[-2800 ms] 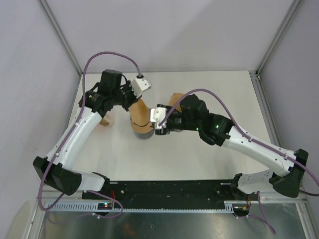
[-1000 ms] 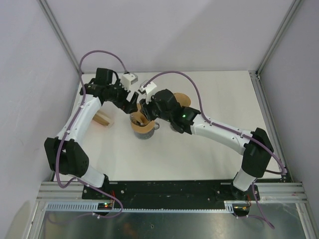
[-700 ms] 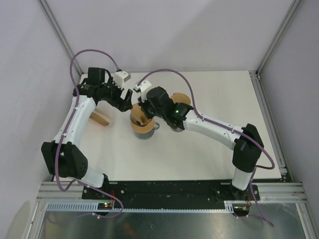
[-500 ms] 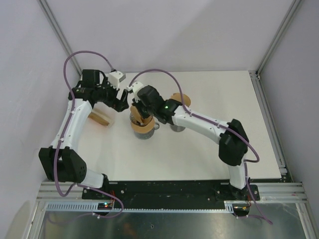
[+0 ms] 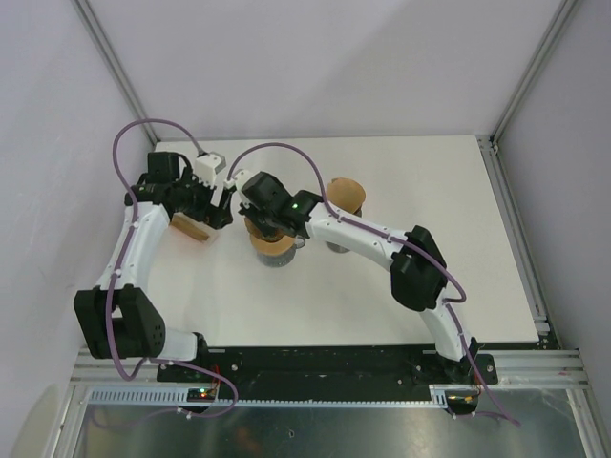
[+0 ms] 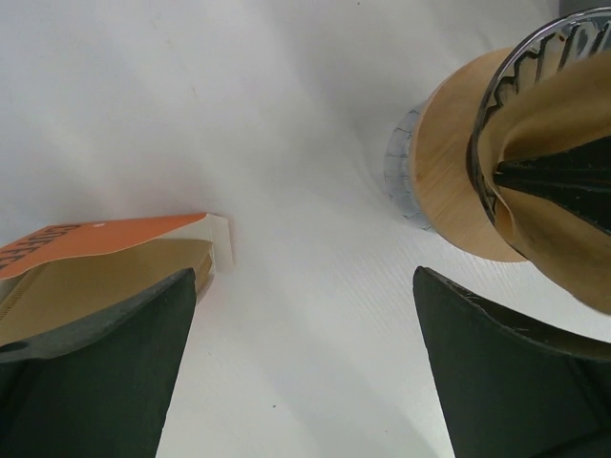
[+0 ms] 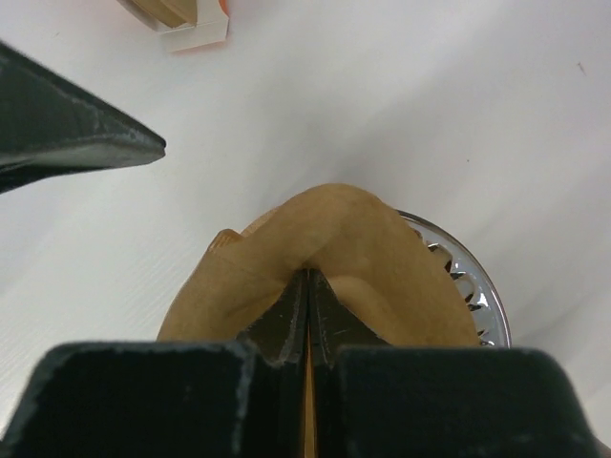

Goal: Place the coffee filter in the dripper

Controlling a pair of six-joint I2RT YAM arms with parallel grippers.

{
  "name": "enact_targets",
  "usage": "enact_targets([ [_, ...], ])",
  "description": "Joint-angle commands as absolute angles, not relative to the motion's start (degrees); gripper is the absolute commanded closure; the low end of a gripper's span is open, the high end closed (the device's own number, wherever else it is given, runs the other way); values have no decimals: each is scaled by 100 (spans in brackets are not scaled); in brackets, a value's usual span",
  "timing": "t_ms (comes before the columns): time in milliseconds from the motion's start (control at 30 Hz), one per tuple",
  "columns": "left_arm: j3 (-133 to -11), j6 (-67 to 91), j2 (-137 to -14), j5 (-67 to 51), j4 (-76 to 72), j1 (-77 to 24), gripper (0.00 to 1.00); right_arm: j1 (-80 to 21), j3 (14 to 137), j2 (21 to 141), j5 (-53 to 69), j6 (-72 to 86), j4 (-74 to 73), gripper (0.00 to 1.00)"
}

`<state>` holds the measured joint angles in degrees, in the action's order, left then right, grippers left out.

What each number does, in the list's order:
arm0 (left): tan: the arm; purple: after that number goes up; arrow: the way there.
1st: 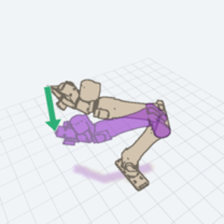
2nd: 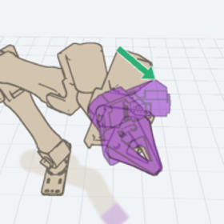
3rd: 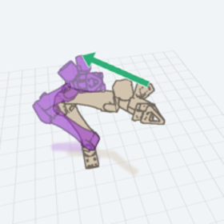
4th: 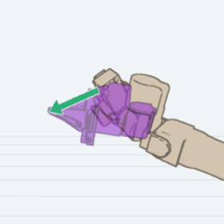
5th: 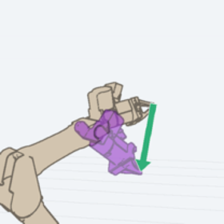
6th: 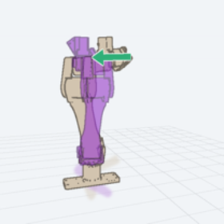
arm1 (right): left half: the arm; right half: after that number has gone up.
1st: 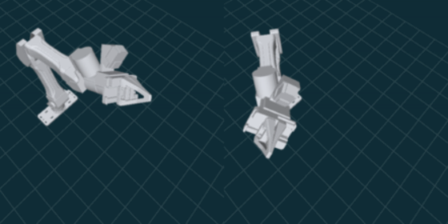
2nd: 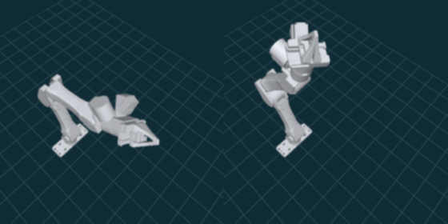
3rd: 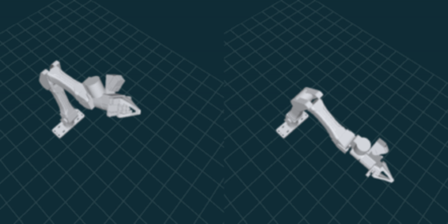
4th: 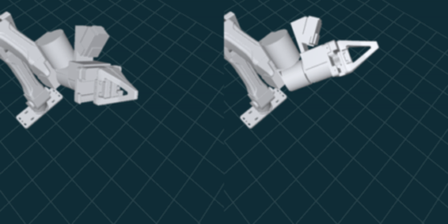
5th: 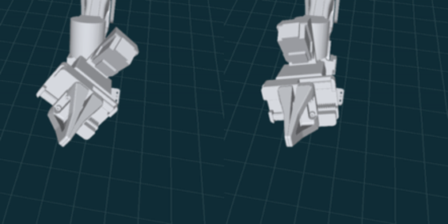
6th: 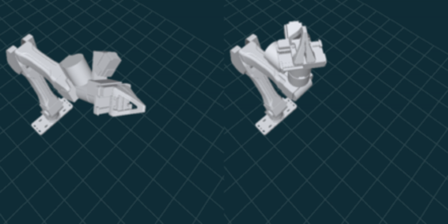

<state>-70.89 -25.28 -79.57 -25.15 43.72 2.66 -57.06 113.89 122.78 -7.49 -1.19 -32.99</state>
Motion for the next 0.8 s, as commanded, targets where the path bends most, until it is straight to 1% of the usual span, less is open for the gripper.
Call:
enact_targets([
  [0,-7080,-2383,-7551,-2819,4007,296,0,-5651,11561,12590,-811,-27,-3754,100],
  [433,-7030,-2139,-7339,-3464,3986,296,0,-5580,11562,12538,-750,-18,-3696,100],
  [667,-7013,-1806,-7241,-3911,3792,299,0,-5586,11679,12227,-713,-18,-3612,100],
  [733,-7018,-1752,-7246,-3970,3747,299,0,-5589,11676,12107,-695,-24,-3570,96],
  [767,-7025,-1733,-7257,-3998,3728,294,0,-5589,11674,12052,-681,-30,-3552,91],
])
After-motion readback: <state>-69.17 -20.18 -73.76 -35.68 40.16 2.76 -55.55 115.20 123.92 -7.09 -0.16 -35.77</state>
